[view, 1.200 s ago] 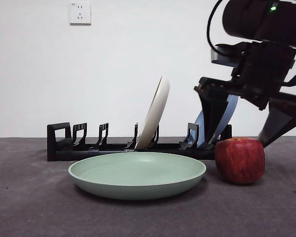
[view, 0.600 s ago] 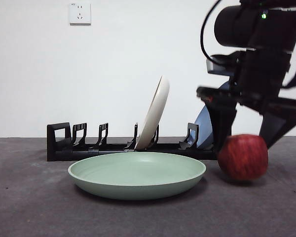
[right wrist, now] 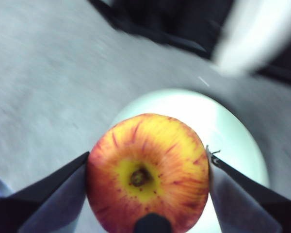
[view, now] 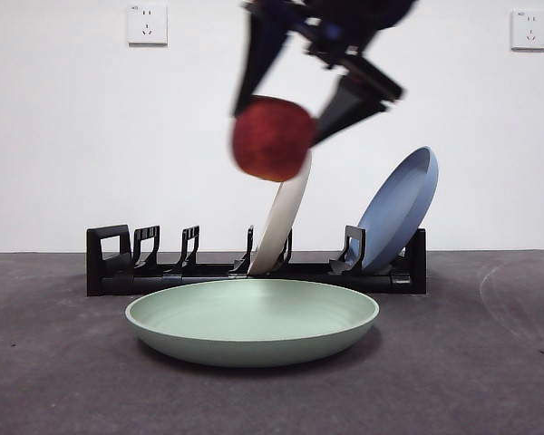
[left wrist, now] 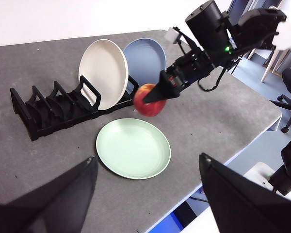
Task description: Take the green plate from the plate rack,put the plate on the table,take the apple from the table,put the apple in the plate
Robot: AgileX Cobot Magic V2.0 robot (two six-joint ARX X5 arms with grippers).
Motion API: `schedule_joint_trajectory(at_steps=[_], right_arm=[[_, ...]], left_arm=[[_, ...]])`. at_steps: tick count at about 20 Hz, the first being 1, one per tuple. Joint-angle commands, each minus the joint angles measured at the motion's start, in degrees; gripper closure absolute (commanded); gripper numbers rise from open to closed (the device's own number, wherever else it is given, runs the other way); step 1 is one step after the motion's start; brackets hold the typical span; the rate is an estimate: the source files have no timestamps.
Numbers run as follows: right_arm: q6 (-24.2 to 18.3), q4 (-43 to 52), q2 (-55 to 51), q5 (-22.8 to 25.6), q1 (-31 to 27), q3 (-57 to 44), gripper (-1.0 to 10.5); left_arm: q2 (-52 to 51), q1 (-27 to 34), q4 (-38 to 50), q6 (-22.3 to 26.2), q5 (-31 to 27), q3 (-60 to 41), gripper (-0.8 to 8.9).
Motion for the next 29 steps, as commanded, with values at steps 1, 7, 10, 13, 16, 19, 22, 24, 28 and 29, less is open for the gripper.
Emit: schedule_joint_trajectory(at_steps=[1,7,10,13,16,19,22,24,28,29], right_arm=[[1.66,3.08,2.43,5.49,4.02,-0.28,9.6],[1.55,3.52,8.72,17.05,8.57,-0.28,9.6],[1.53,2.51,11.39,19.34,8.46,-0.28,9.6],[0.55,1.11,13.42,20.13,8.46,-0.28,9.6],[0.31,0.11,14.29,19.91,8.46,-0.28,9.6],[0.07,-0.85,14.56,19.91,8.46,-0.28,9.6],[-1.05,-1.2,14.86,19.47,8.46,-0.31,9.6],[-1.53,-1.27,15.28,18.23,8.46,-0.31,9.6],[-2.75,-1.05,15.41,16.68,8.46,-0.31,9.2],[-2.97,-1.11,15.43,16.44,8.44,-0.31,8.7]], left_arm=[[0.0,0.07,0.22,-0.48,-0.22,-0.35,4.64],[0.0,0.07,0.22,-0.63,-0.22,-0.35,4.64],[0.0,0.07,0.22,-0.66,-0.22,-0.35,4.64],[0.0,0.07,0.22,-0.63,-0.24,-0.35,4.64],[0.0,0.07,0.22,-0.63,-0.24,-0.35,4.64],[0.0,0.07,0.22,-0.63,-0.24,-0.35,4.64],[0.0,0.07,0.22,-0.63,-0.24,-0.35,4.64],[0.0,0.07,0.22,-0.63,-0.22,-0.35,4.64],[0.0,0.07,0.22,-0.63,-0.2,-0.35,4.64],[0.0,0.07,0.22,-0.63,-0.2,-0.35,4.64]])
